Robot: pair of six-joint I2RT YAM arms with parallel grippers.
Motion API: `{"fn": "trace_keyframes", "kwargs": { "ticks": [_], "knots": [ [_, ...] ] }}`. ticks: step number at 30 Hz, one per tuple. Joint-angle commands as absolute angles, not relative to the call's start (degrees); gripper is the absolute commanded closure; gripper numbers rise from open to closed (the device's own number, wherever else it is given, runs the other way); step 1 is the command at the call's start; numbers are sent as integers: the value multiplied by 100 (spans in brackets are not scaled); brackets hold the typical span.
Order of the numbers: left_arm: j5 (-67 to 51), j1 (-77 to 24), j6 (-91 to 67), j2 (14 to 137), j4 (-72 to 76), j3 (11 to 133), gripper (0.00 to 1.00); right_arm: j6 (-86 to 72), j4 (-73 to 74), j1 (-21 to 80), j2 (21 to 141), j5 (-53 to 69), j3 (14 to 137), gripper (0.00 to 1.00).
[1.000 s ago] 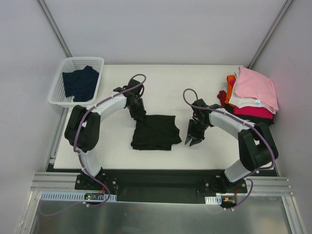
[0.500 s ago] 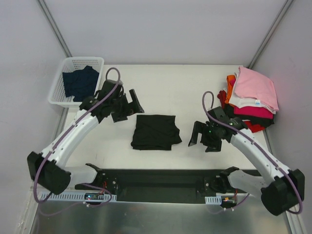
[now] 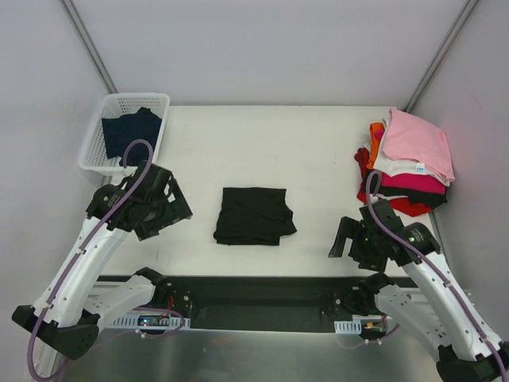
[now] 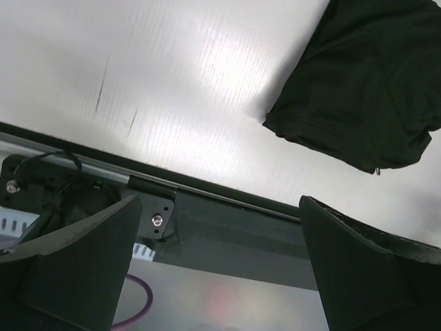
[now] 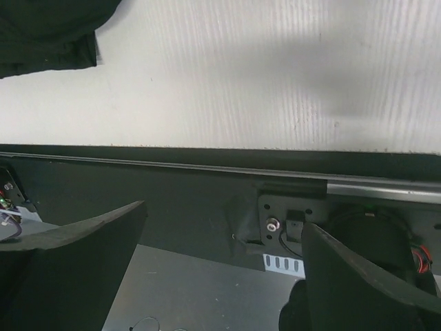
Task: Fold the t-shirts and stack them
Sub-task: Fold the long partially folded tshirt into a neat square, then put the neatly folded tshirt into the corner of the board with the right arm
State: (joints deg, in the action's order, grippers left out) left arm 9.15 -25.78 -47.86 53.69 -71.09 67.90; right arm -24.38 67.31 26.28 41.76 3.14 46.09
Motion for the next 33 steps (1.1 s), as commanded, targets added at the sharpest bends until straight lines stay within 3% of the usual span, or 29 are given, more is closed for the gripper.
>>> {"fn": "trace_keyframes", "kwargs": {
  "ticks": [1, 4, 16, 23, 27, 33],
  "knots": [
    [1195, -2523, -5264, 5414, -8180, 7179, 1, -2892, 7584, 2611, 3683, 61, 4860, 0],
    [1442, -2522, -5669, 5537, -8700, 7513, 1, -3023, 7585, 2628, 3323, 246, 4834, 4],
    [1125, -2522, -4632, 5055, -8692, 8340, 1, -3507, 7268, 2628, 1943, 167, 4369, 4],
    [1090, -2522, -4623, 3956, -8569, 8200, 1, -2981, 8173, 2619, 2635, -218, 4815, 7],
    [337, -2522, -4509, 3999, -8692, 7964, 1, -2690, 8498, 2628, 2943, -439, 5387, 7],
    [18, -2522, -4649, 3587, -8692, 8050, 1, -2795, 8754, 2619, 2700, -597, 5652, 12]
  ]
}}
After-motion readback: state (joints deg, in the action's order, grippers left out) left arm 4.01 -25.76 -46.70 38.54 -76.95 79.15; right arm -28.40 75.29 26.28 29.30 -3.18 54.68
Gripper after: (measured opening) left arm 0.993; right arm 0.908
